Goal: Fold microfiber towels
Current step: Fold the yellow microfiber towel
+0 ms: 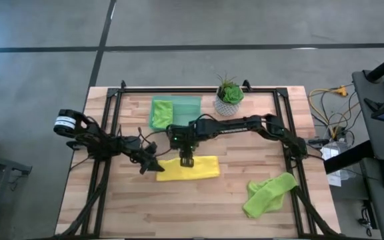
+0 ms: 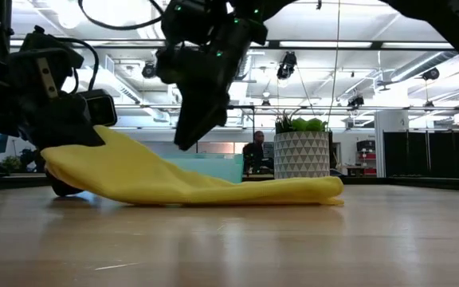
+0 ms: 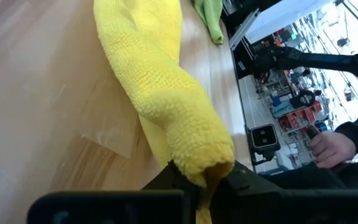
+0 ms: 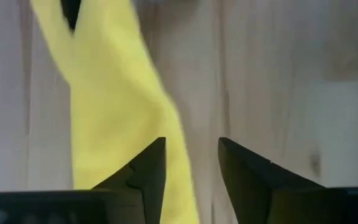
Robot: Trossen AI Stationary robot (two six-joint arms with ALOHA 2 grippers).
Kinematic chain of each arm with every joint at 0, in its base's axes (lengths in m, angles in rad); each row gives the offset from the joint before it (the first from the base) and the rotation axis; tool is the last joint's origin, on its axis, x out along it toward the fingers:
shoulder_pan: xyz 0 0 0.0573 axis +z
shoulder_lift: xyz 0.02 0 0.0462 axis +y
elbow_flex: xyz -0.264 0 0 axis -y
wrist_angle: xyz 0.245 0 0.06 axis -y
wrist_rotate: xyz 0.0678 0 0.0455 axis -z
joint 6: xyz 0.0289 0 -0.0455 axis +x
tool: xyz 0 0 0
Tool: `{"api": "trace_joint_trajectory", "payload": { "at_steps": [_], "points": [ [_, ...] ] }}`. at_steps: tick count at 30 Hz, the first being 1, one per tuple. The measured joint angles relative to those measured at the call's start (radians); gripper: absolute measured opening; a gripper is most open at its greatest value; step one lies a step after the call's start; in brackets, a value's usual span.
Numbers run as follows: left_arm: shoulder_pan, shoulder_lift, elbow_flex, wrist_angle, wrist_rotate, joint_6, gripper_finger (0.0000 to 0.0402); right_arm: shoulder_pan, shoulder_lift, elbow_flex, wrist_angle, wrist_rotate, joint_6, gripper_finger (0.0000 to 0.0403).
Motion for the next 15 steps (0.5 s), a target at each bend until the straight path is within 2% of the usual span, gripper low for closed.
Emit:
{"api": "trace_joint_trajectory", "payload": {
  "at_steps": [4, 8, 11, 15],
  "points": [
    [0.0, -0.001, -0.001, 0.0, -0.002, -0.021, 0.0, 0.037, -0.028, -0.099, 0.052, -0.006, 0.026, 0.0123],
    [0.0, -0.001, -0.001, 0.0, -0.003, -0.038, 0.0, 0.081, -0.06, -0.206, 0.19, -0.022, 0.077, 0.0072],
    [0.0, -0.001, -0.001, 0.0, -0.003, -0.045, 0.0, 0.102, -0.066, -0.245, 0.227, -0.021, 0.1, 0.0026],
    [0.0, -0.002, 0.003, 0.003, -0.003, -0.07, 0.0, 0.122, -0.045, -0.275, 0.272, 0.03, 0.137, 0.0012]
  ]
}}
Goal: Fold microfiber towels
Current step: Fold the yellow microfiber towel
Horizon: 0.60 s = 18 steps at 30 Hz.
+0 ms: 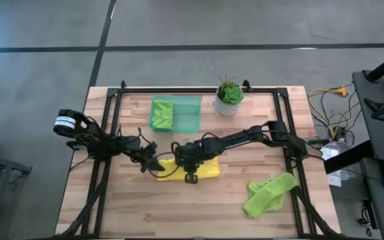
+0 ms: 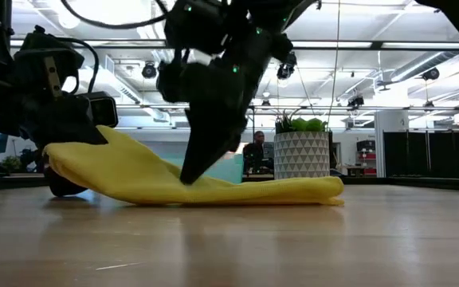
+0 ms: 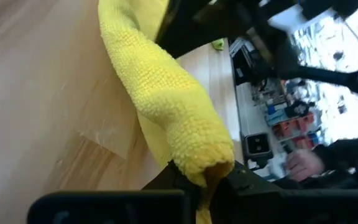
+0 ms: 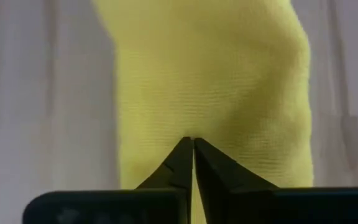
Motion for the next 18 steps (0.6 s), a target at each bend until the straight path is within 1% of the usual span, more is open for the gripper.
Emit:
{"api": "trace_joint_trajectory", "payload": {
  "at_steps": [3, 7, 10, 14, 18],
  "points": [
    [0.0, -0.001, 0.002, 0.023, 0.002, -0.063, 0.0, 0.004, 0.017, -0.014, 0.032, 0.058, 0.053, 0.0009],
    [-0.001, -0.008, 0.008, 0.108, 0.0, -0.18, 0.0, 0.004, 0.025, -0.027, 0.074, 0.059, 0.068, 0.0009],
    [-0.001, -0.024, 0.033, 0.151, -0.022, -0.217, 0.0, 0.003, 0.025, -0.033, 0.097, 0.053, 0.068, 0.0009],
    [-0.001, -0.037, 0.079, 0.106, -0.025, -0.225, 0.0, 0.001, 0.01, -0.036, 0.086, 0.056, 0.073, 0.0009],
    [0.0, -0.033, 0.11, 0.036, -0.026, -0.244, 0.0, -0.001, -0.043, -0.038, 0.052, 0.109, 0.073, 0.0009]
  ]
}}
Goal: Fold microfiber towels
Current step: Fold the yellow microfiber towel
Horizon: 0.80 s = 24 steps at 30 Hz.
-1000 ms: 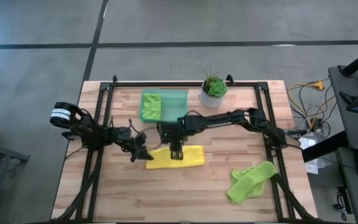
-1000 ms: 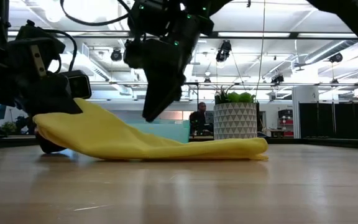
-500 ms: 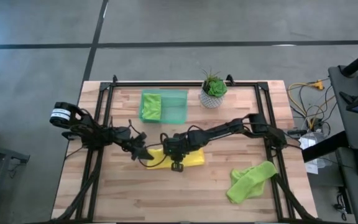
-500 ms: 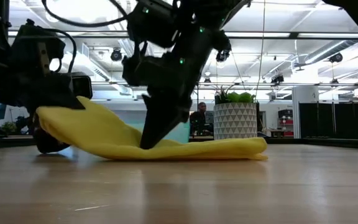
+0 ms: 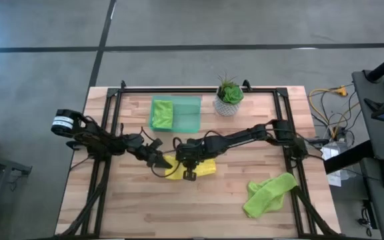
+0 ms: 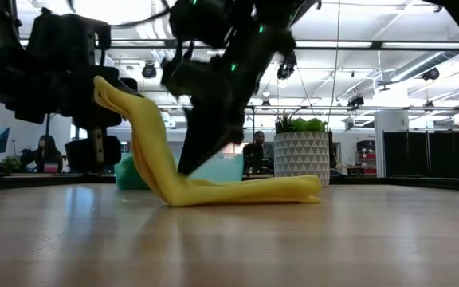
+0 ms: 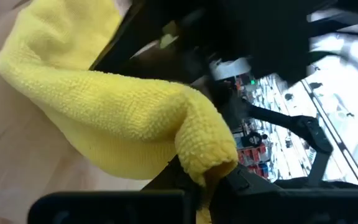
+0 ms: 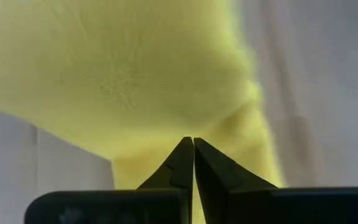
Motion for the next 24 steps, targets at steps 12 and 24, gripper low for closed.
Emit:
{"api": "trace_joint_trajectory", "payload": {
  "at_steps": [12, 24],
  "points": [
    [0.005, 0.001, 0.177, -0.217, -0.079, 0.0, 0.0, 0.049, -0.33, -0.295, -0.07, 0.205, 0.162, 0.0009],
    [0.034, 0.131, 0.409, -0.447, -0.079, 0.026, 0.0, 0.238, -0.745, -0.778, 0.158, 0.375, 0.5, 0.0009]
  ]
}}
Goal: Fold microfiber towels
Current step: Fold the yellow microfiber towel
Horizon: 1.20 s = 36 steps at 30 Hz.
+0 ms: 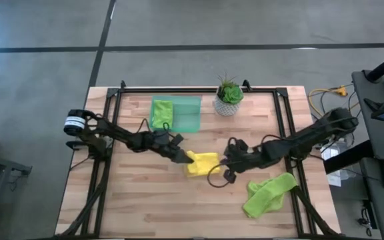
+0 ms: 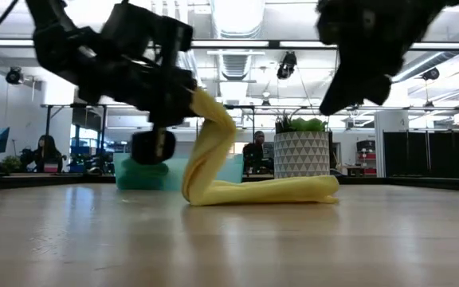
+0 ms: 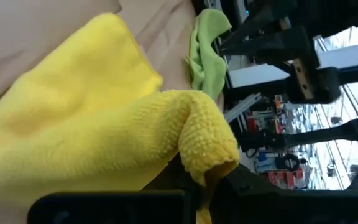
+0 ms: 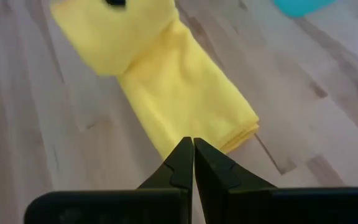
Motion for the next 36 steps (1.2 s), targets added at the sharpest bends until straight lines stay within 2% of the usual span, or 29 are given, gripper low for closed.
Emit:
{"api": "trace_joint_trajectory", "payload": {
  "at_steps": [5, 12, 15, 18, 21, 26, 32, 36],
  "points": [
    [0.001, 0.1, 0.096, 0.004, 0.003, -0.026, 0.0, 0.025, -0.037, -0.082, 0.059, 0.014, 0.052, 0.0009],
    [0.023, 0.185, 0.227, -0.004, 0.004, -0.049, 0.0, 0.027, -0.009, -0.093, 0.066, 0.015, 0.068, 0.0009],
    [0.031, 0.201, 0.268, -0.007, 0.004, -0.051, 0.0, 0.026, 0.004, -0.094, 0.071, 0.024, 0.063, 0.0009],
    [0.035, 0.205, 0.296, -0.04, 0.007, -0.05, 0.0, 0.026, 0.019, -0.11, 0.068, 0.081, 0.073, 0.0009],
    [0.036, 0.201, 0.298, -0.074, 0.029, -0.043, 0.0, 0.002, 0.031, -0.151, 0.155, 0.093, 0.077, 0.0009],
    [0.037, 0.154, 0.254, -0.108, 0.077, -0.032, 0.0, -0.054, 0.103, -0.223, 0.444, -0.029, 0.06, 0.0009],
    [0.036, 0.071, 0.179, -0.112, 0.084, -0.024, 0.0, -0.136, 0.271, -0.222, 0.588, -0.15, 0.016, 0.0009],
    [0.036, -0.027, 0.109, -0.163, 0.074, -0.024, 0.0, -0.185, 0.4, -0.149, 0.699, -0.268, -0.01, 0.0008]
  ]
}}
